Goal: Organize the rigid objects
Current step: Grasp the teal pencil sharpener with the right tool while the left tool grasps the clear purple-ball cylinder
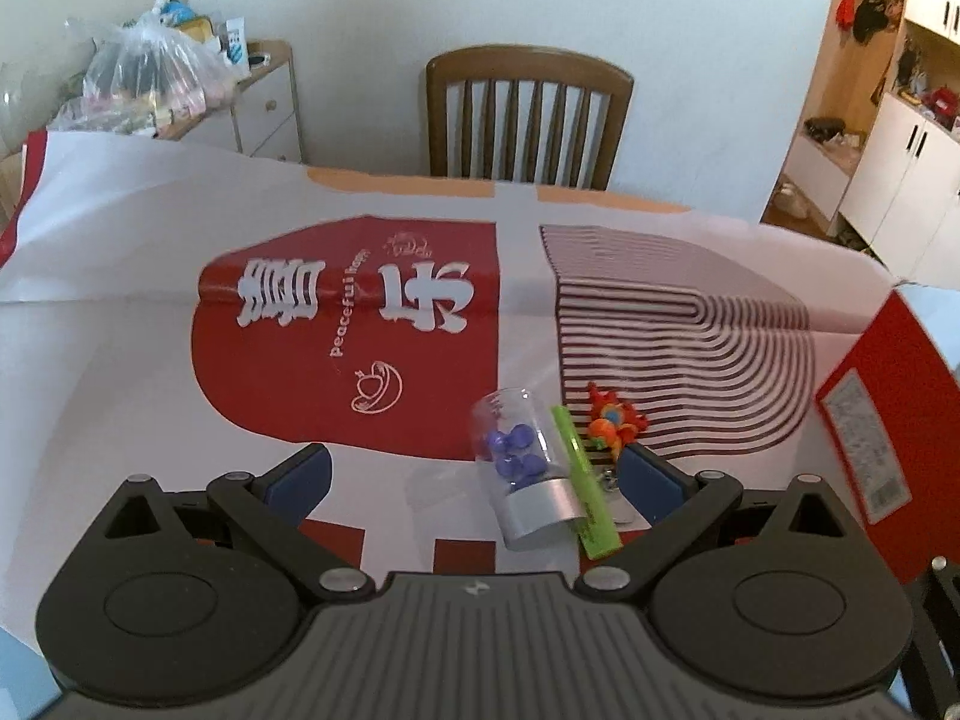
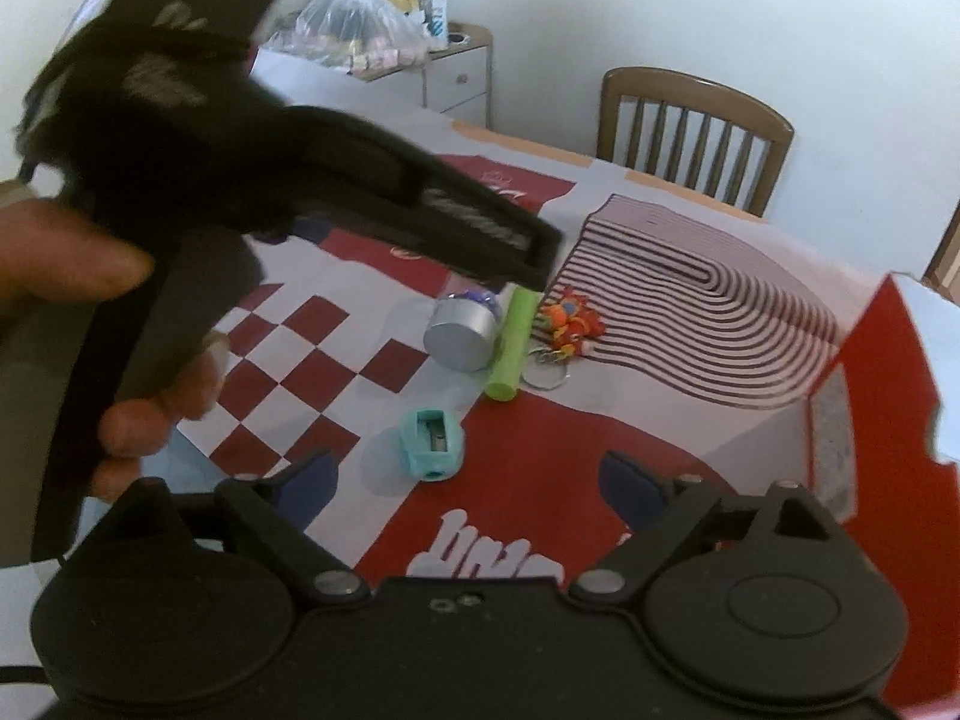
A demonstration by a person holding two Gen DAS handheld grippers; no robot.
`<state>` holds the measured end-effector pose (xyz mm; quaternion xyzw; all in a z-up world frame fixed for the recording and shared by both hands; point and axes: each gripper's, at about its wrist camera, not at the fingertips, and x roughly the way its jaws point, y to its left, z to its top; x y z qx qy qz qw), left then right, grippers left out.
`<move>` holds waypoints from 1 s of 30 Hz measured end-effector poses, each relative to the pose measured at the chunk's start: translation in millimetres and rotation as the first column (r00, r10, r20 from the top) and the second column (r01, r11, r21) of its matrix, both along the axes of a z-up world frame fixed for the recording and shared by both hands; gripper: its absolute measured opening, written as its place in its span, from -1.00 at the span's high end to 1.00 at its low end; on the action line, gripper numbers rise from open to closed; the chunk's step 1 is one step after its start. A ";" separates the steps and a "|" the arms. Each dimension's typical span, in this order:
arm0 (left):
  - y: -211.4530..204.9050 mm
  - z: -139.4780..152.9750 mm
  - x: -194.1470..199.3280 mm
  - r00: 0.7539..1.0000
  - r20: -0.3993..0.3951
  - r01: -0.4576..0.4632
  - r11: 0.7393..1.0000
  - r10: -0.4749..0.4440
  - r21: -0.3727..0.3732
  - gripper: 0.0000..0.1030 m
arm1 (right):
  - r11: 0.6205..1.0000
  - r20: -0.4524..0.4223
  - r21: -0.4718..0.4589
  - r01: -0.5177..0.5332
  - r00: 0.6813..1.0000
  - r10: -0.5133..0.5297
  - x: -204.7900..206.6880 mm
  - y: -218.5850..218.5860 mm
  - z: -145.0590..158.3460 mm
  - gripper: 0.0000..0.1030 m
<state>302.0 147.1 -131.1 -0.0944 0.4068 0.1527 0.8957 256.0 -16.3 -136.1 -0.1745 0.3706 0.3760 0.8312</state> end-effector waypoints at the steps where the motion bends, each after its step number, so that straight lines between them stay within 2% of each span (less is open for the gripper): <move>1: 1.5 -3.1 2.4 1.000 -0.005 -0.006 1.000 0.006 -0.008 -0.98 | 1.000 -0.002 -0.006 -0.004 1.000 0.004 0.8 2.2 -2.2 -0.75; 7: 9.4 -17.3 14.5 0.999 -0.028 -0.023 0.998 0.022 -0.058 -0.96 | 0.999 -0.010 -0.034 -0.018 1.000 0.017 6.7 11.9 -13.2 -0.50; 11: 11.2 -22.3 19.2 0.999 -0.035 -0.031 0.998 0.029 -0.060 -0.96 | 0.999 -0.018 -0.037 -0.030 0.999 0.029 10.8 16.8 -17.3 -0.36; 16: 10.6 -26.5 23.1 0.999 -0.041 -0.028 0.998 0.026 -0.057 -0.71 | 0.997 -0.016 -0.049 -0.051 0.999 0.050 12.0 24.4 -22.1 -0.20; 20: 10.9 -28.9 23.7 0.999 -0.032 -0.018 0.998 0.016 -0.066 -0.62 | 0.996 -0.029 -0.065 -0.064 0.998 0.062 14.2 30.3 -28.3 -0.08; 25: 15.3 -33.5 24.7 0.999 -0.044 -0.028 0.995 0.025 -0.093 -0.09 | 0.995 -0.030 -0.068 -0.073 0.997 0.071 14.3 33.7 -31.1 0.02; 28: 20.1 -36.5 23.8 0.998 -0.044 -0.038 0.994 0.034 -0.105 0.08 | 0.995 -0.029 -0.065 -0.075 0.997 0.073 13.9 35.4 -31.0 0.10; 30: 21.3 -36.7 22.4 0.999 -0.040 -0.032 0.993 0.028 -0.111 0.08 | 0.995 -0.029 -0.063 -0.075 0.997 0.073 13.4 36.2 -30.3 0.24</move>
